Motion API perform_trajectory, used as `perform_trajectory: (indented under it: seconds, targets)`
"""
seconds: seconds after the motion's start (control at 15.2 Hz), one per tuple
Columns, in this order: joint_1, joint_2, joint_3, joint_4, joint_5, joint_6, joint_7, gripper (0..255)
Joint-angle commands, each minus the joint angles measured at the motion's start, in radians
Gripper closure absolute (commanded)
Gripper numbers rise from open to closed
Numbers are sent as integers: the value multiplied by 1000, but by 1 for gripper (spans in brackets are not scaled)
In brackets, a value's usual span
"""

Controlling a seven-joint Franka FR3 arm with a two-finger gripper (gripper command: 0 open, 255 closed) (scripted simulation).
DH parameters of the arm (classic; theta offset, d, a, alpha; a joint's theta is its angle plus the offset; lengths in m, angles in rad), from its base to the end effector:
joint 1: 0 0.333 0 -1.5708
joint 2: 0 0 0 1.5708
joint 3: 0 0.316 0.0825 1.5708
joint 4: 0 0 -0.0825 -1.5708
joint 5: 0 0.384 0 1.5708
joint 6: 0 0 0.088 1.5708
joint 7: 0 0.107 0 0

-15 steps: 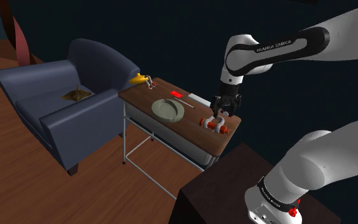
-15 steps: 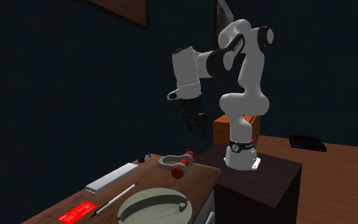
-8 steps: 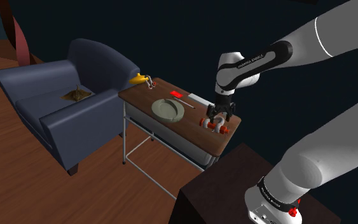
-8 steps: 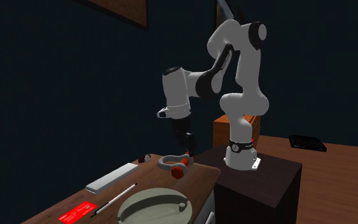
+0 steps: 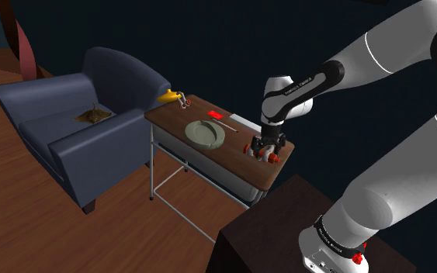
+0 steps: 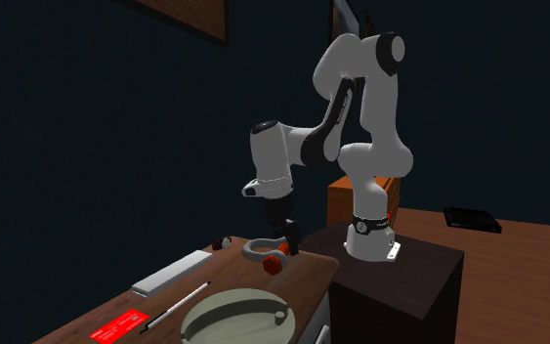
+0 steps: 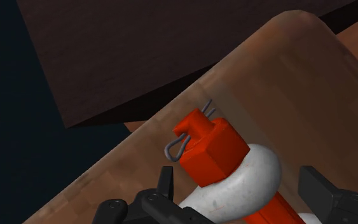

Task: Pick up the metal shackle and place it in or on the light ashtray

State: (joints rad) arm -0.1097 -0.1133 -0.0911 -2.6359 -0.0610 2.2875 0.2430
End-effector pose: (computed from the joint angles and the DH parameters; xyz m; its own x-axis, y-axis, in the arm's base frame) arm 0.3888 -0.0796 0.2667 0.8961 -0.3850 -0.2208 -0.3766 -0.9229 0.0806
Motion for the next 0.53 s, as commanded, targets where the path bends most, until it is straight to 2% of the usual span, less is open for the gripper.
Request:
perform_trajectory:
  seconds: [0.0, 0.4, 0.46]
  targets:
    - [1, 10, 1, -3, 1, 13, 1, 0]
    - [1, 10, 0, -2, 1, 13, 1, 0]
    - [1, 10, 0, -2, 1, 13, 1, 255]
